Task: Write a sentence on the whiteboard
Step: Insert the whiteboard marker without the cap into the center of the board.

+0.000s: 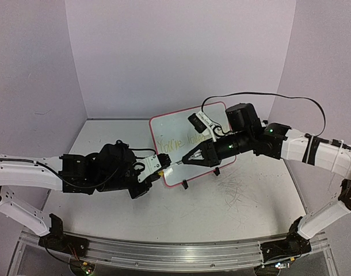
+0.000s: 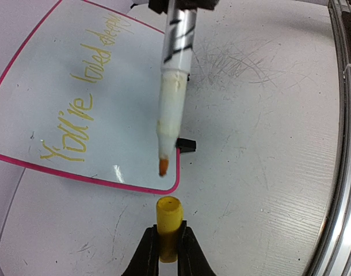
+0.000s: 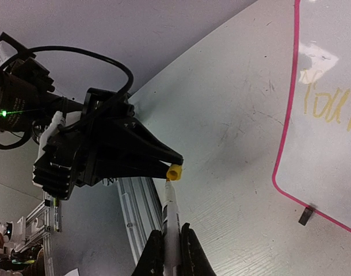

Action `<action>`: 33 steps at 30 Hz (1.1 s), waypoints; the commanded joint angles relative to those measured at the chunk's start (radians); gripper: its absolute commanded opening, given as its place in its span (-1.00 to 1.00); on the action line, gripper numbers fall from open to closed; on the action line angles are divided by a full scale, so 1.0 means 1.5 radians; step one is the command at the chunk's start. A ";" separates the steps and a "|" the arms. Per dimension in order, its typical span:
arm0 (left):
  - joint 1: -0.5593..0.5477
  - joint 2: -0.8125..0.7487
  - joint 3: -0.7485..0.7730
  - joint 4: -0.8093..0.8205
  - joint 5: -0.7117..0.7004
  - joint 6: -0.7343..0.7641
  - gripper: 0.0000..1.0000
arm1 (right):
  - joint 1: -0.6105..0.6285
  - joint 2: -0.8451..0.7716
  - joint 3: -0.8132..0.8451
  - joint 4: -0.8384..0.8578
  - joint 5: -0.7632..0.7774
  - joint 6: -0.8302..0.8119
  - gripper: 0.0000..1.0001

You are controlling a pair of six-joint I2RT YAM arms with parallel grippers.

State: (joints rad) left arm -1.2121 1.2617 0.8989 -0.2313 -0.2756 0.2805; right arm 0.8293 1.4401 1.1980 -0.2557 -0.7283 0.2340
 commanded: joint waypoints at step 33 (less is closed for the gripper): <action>0.000 -0.009 0.004 0.020 -0.008 0.018 -1.00 | 0.031 -0.009 0.009 0.001 0.074 0.004 -1.00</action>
State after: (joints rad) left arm -1.2121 1.2613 0.8986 -0.2092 -0.2749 0.3138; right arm 0.8674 1.4608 1.2147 -0.2634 -0.6298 0.2481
